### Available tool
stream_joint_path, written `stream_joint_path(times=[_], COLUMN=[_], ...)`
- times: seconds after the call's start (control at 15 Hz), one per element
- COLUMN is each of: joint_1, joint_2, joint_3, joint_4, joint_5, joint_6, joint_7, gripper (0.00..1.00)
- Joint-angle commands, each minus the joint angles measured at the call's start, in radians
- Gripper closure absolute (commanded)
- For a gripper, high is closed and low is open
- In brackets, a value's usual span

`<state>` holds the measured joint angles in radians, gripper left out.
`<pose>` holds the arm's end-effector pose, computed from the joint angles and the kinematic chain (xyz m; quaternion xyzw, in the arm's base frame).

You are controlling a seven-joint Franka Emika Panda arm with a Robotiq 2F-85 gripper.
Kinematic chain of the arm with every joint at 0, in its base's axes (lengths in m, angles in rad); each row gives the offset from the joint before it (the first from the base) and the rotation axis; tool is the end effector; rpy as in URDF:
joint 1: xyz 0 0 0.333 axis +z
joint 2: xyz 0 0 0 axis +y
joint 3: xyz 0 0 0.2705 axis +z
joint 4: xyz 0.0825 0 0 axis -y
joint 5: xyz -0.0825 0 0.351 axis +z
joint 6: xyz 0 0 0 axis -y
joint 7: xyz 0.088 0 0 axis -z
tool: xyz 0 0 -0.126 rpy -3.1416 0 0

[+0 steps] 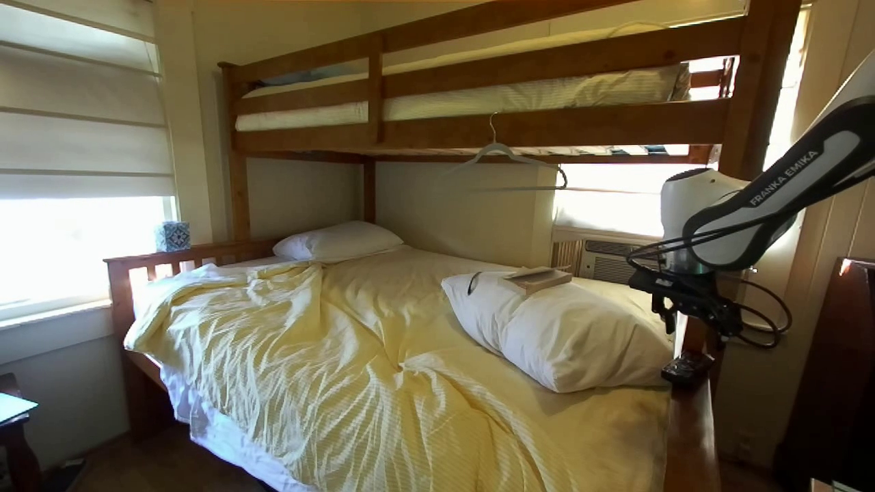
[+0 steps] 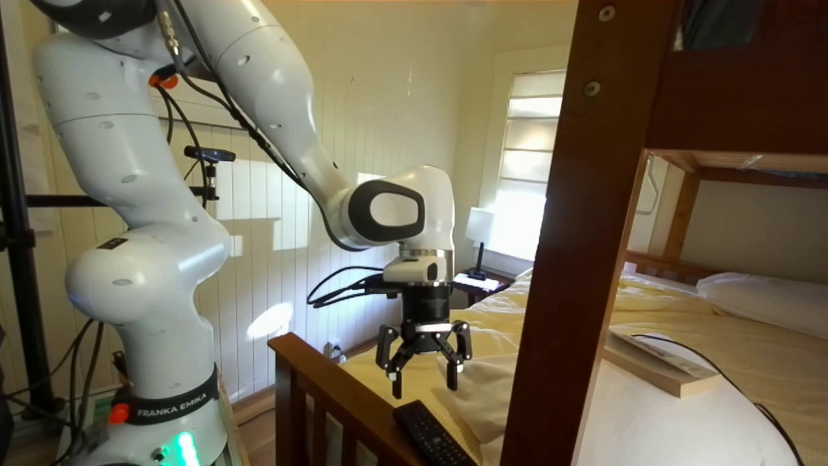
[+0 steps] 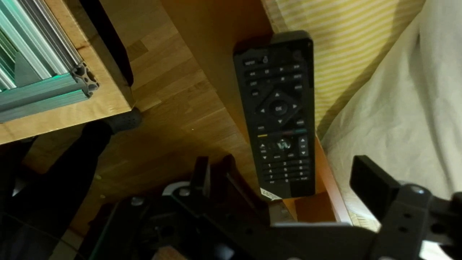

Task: Remove the black remote from the bed stand and put it on the book on the pillow

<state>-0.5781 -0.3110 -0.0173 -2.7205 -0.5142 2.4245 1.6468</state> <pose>0.3130 -0.2212 0.2865 0.5924 -0.7884 0.0900 0.1396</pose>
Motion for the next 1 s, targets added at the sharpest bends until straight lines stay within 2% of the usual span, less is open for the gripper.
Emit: stream_joint_path(times=[0.0, 0.13, 0.53, 0.93], joint_1=[0.046, 0.059, 0.104, 0.106], joint_2=[0.030, 0.048, 0.094, 0.126], joint_3=[-0.060, -0.081, -0.149, -0.165], joint_4=[-0.008, -0.014, -0.025, -0.049], joint_5=[-0.017, -0.040, -0.030, -0.037], joint_6=[0.015, 0.032, 0.158, 0.239], joint_7=[-0.021, -0.029, -0.176, -0.229], gripper=[0.00, 0.00, 0.00, 0.00])
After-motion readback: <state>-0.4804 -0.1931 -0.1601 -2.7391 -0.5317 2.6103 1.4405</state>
